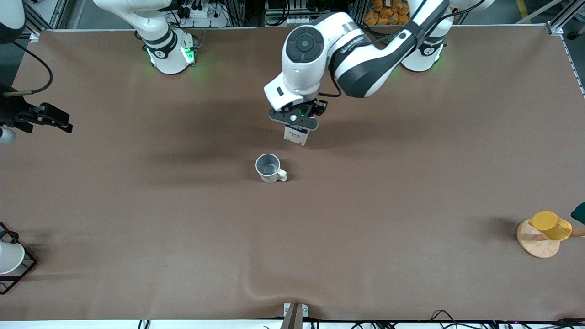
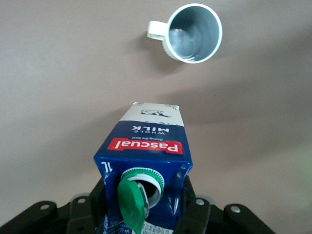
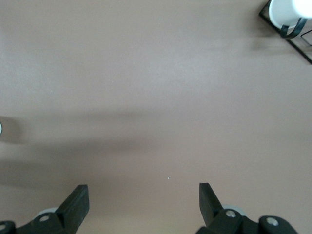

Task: Place milk next to cup
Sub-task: 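Lower the milk carton beside the white mug with the left gripper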

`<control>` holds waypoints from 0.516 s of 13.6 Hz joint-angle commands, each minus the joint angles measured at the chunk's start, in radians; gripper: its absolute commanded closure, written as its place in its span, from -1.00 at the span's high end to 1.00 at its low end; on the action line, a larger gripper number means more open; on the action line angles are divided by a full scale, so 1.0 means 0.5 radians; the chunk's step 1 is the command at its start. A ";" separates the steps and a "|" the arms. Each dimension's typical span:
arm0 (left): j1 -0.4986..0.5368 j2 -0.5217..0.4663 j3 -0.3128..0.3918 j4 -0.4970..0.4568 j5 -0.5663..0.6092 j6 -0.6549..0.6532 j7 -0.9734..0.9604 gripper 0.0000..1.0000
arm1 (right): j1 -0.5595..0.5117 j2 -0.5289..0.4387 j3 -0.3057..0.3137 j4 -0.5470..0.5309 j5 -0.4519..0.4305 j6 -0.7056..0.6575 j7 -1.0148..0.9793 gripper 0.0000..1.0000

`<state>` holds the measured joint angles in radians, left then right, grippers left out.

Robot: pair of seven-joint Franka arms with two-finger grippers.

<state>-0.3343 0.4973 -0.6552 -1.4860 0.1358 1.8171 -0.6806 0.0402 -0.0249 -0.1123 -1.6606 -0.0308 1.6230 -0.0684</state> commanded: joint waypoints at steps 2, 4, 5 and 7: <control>-0.110 0.180 0.034 0.180 0.191 0.038 0.008 0.23 | -0.047 -0.073 0.037 -0.029 -0.009 0.067 -0.001 1.00; -0.172 0.205 0.068 0.195 0.253 0.047 0.008 0.24 | -0.065 -0.073 0.037 -0.020 -0.009 0.064 0.029 1.00; -0.233 0.199 0.104 0.195 0.341 0.047 0.008 0.24 | -0.077 -0.073 0.037 0.007 -0.009 0.055 0.114 1.00; -0.255 0.226 0.123 0.195 0.376 0.066 0.018 0.24 | -0.065 -0.055 0.047 0.047 -0.033 0.040 0.137 1.00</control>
<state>-0.4317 0.5912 -0.6129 -1.4189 0.2906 1.8478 -0.6788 0.0284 -0.0448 -0.1123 -1.6547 -0.0312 1.6504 -0.0298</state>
